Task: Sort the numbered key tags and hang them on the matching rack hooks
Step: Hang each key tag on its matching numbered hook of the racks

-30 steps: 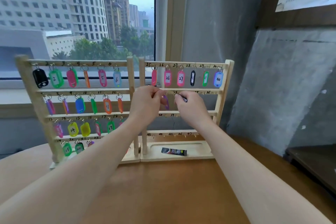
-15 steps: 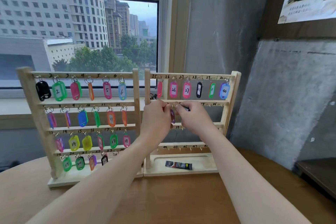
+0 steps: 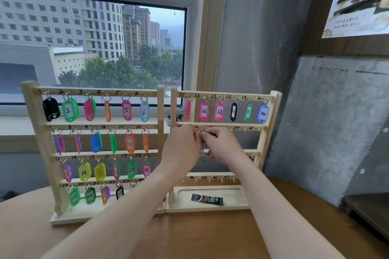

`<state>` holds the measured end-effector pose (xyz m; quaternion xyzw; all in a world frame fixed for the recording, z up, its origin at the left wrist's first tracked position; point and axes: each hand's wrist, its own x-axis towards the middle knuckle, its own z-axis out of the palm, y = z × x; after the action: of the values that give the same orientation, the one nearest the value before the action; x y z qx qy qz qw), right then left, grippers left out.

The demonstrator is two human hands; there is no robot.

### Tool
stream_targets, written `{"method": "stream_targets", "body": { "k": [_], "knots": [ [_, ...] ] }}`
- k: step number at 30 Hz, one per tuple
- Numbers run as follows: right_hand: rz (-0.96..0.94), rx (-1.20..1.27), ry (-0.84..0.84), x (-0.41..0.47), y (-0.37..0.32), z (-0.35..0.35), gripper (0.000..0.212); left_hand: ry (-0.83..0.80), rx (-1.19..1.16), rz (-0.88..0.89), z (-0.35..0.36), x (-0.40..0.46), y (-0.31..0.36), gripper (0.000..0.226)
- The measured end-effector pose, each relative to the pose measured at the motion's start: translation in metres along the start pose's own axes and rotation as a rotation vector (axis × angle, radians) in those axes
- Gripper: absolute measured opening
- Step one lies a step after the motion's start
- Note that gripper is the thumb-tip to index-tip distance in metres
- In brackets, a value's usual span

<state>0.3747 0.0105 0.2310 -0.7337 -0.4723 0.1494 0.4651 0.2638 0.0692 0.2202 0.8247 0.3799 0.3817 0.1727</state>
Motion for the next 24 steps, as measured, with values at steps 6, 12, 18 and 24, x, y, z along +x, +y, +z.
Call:
{"method": "stream_targets", "body": {
  "k": [6, 12, 18, 24],
  "knots": [
    [0.008, 0.006, 0.026, -0.003, 0.009, 0.009, 0.040, -0.077, 0.074, 0.023, -0.002, -0.013, -0.012, 0.032],
    [0.138, -0.065, 0.018, -0.045, 0.014, 0.005, 0.038, -0.154, -0.022, -0.046, -0.010, -0.044, -0.023, 0.035],
    [0.202, -0.220, -0.018, -0.155, 0.040, 0.004, 0.036, -0.335, -0.051, -0.101, -0.006, -0.106, -0.020, 0.023],
    [0.260, -0.418, -0.073, -0.283, 0.091, -0.013, 0.034, -0.858, -0.122, -0.054, -0.001, -0.209, -0.015, 0.011]
  ]
}}
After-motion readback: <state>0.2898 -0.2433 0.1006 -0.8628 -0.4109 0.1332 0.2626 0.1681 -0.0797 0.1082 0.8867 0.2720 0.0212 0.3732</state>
